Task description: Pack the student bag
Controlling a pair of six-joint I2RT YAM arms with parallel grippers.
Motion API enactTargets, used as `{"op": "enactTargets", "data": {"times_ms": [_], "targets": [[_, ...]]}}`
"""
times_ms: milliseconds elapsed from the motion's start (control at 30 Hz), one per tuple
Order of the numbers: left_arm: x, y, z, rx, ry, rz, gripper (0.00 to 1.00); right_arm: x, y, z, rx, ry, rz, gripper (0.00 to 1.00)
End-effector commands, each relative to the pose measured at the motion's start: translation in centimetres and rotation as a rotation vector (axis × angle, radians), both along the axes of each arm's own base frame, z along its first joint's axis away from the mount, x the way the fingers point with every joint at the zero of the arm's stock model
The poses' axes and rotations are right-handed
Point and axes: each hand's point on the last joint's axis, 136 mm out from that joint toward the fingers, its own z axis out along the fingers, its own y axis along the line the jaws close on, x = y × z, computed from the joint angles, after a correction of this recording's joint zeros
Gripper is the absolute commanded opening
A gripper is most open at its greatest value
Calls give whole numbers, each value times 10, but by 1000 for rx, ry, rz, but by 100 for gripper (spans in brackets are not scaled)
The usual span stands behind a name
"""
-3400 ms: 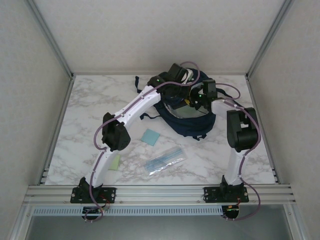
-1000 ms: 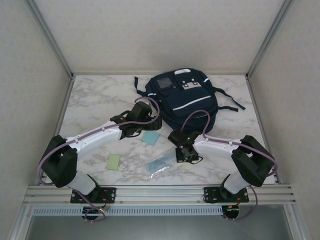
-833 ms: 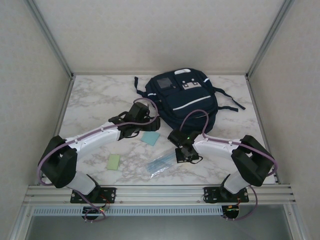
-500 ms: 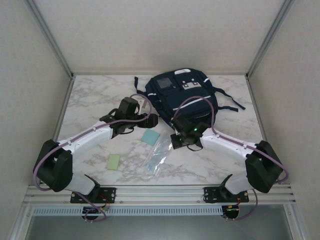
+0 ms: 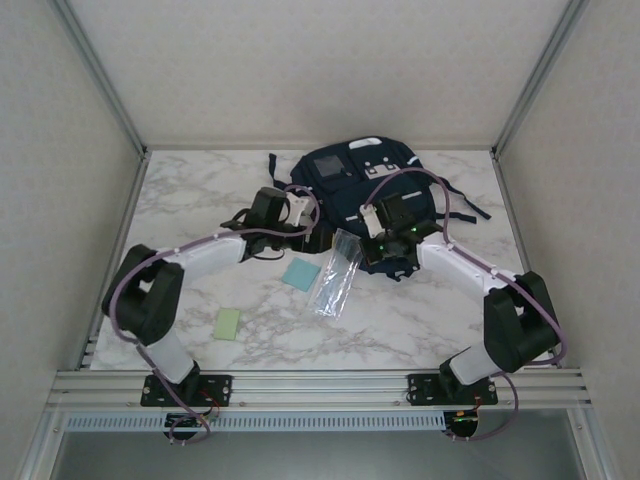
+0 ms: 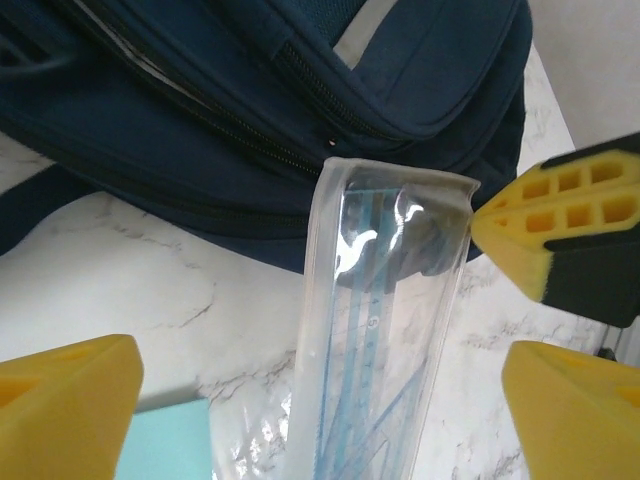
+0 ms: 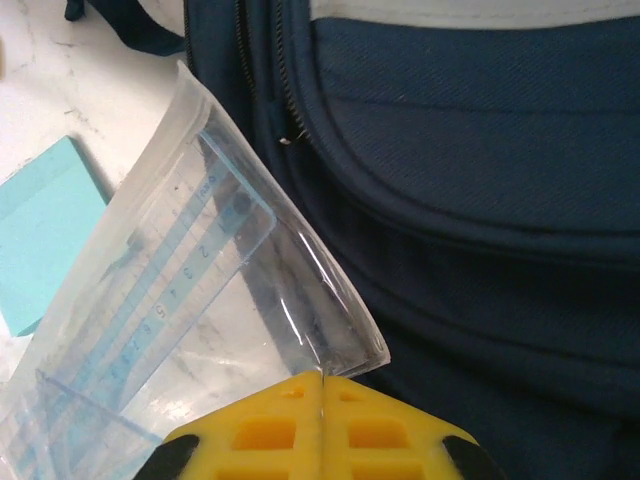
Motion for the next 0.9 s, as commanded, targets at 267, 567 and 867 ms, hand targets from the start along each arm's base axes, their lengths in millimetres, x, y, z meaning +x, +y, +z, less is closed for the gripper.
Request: {"op": "enactTargets", "data": {"times_ms": [267, 567, 867], "targets": [[12, -40, -23, -72, 116, -87, 76, 25, -10, 9, 73, -47, -21, 0], [-14, -70, -22, -88, 167, -178, 43, 30, -13, 0, 57, -32, -41, 0], [-2, -59, 6, -26, 131, -96, 0, 20, -13, 21, 134, 23, -131, 35]]}}
